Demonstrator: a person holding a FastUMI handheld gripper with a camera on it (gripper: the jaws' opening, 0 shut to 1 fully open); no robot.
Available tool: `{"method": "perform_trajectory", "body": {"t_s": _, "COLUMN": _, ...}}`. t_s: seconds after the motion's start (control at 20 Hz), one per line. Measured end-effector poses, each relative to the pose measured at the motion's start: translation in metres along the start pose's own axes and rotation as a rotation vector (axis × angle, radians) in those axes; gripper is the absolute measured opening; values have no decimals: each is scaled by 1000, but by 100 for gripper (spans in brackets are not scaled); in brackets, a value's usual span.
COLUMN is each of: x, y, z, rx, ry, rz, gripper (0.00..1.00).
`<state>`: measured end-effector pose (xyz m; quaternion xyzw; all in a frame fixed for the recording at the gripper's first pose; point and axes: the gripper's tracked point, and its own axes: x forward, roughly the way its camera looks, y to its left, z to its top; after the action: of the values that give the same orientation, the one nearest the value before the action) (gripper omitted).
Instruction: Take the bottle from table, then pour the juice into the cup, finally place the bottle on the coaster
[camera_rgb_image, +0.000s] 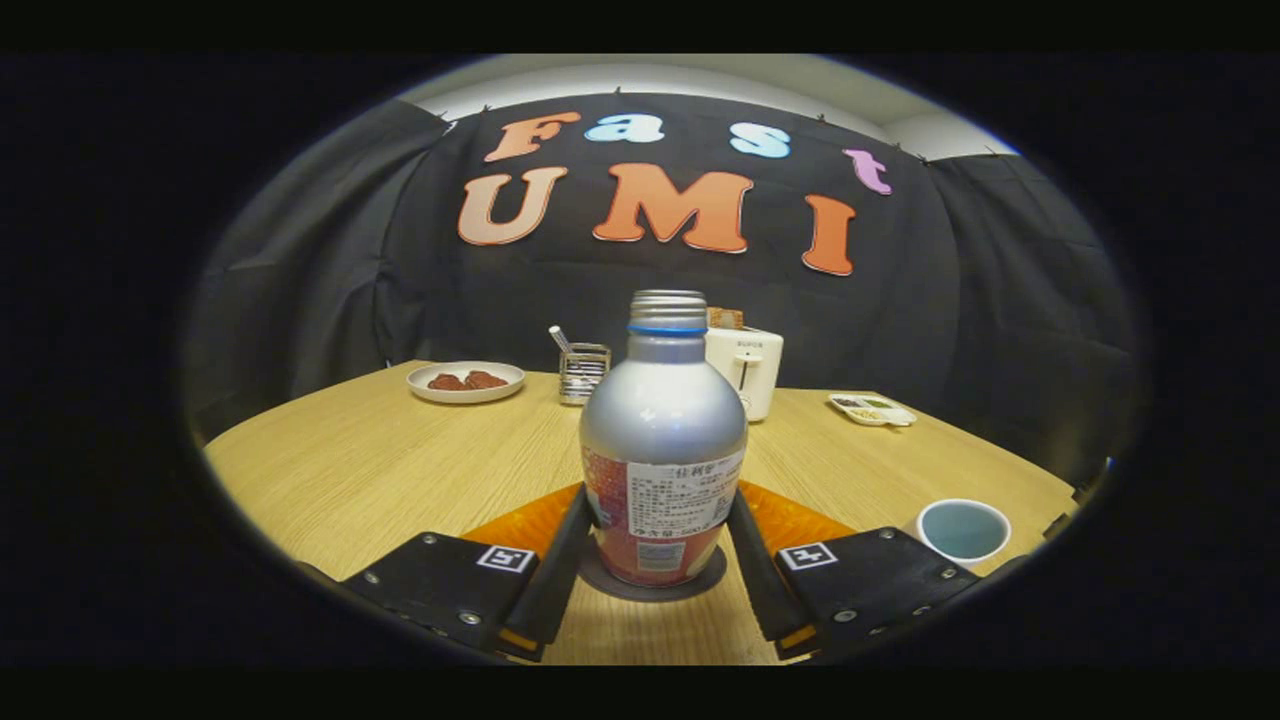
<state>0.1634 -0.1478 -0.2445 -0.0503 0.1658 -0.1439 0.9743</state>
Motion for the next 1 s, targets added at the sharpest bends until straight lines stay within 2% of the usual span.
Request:
{"method": "perform_trajectory", "body": {"t_s": 0.3, "x": -2, "y": 2, "z": -3, "rx": 22, "ry": -10, "rz": 28, "gripper": 81}}
{"method": "perform_trajectory", "body": {"t_s": 0.45, "x": -7, "y": 1, "z": 5, "rx": 7, "ry": -42, "rz": 32, "gripper": 93}}
{"method": "perform_trajectory", "body": {"t_s": 0.55, "x": -13, "y": -2, "z": 10, "rx": 22, "ry": -55, "rz": 31, "gripper": 97}}
{"method": "perform_trajectory", "body": {"t_s": 0.8, "x": -39, "y": -10, "z": 33, "rx": 75, "ry": -114, "rz": 61, "gripper": 97}}
{"method": "perform_trajectory", "body": {"t_s": 1.0, "x": -69, "y": -19, "z": 65, "rx": 61, "ry": -185, "rz": 89, "gripper": 97}}
